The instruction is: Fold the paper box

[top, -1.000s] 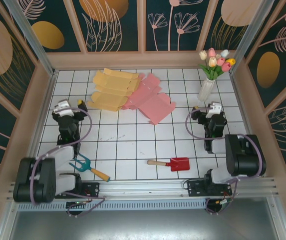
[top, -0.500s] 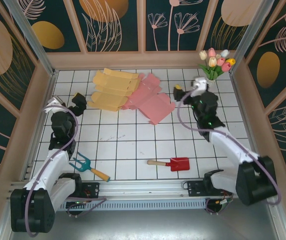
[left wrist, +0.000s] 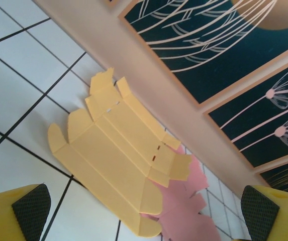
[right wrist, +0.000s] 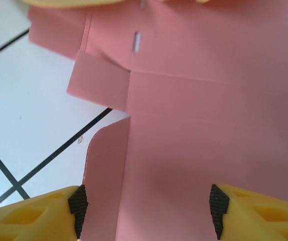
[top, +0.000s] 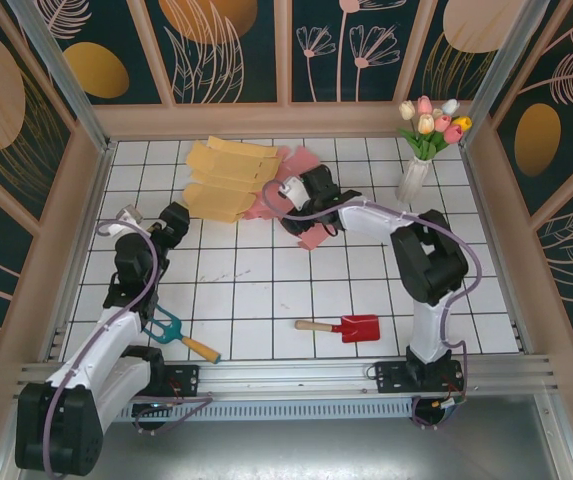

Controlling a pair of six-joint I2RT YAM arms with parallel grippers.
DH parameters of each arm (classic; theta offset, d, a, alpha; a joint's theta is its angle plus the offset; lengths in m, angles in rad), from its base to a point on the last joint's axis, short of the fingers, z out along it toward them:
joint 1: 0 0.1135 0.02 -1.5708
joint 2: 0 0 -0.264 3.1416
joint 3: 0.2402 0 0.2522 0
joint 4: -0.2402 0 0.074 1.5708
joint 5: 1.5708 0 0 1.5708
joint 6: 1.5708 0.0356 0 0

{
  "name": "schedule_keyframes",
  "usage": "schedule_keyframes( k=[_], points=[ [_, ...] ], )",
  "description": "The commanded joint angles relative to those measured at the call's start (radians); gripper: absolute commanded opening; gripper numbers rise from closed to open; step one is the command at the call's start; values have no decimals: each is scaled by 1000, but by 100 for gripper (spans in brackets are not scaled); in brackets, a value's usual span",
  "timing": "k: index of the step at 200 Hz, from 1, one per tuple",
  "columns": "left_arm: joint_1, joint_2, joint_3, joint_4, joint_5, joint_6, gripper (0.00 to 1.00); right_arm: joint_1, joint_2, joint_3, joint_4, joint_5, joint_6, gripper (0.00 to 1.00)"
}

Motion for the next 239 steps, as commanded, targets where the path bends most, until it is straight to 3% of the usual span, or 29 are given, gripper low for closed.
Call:
schedule_keyframes(
  k=[1,57,99,110,155,200,239],
  points=[
    [-6,-32,-37,13,-1,-33,99,20,43,79,-96,-13,-51,67],
    [-6,-24,-29,-73,-107,-82,99,41,104,111,-86,8,-41,64],
    [-5,-11,-17,-166,-196,-113,99,42,174,170,-139,22,-32,50],
    [-6,-7,-17,-171,-195,-112,99,45,179,179,-144,45,-30,44],
    [-6,-21,-22,-176,-220,-95,99,69,197,251,-214,198,-73,0],
    [-6,-33,-32,-178,-245,-86,99,92,194,359,-300,353,-116,0],
    [-6,-38,-33,-171,-242,-74,99,139,153,440,-306,559,-147,0]
  ],
)
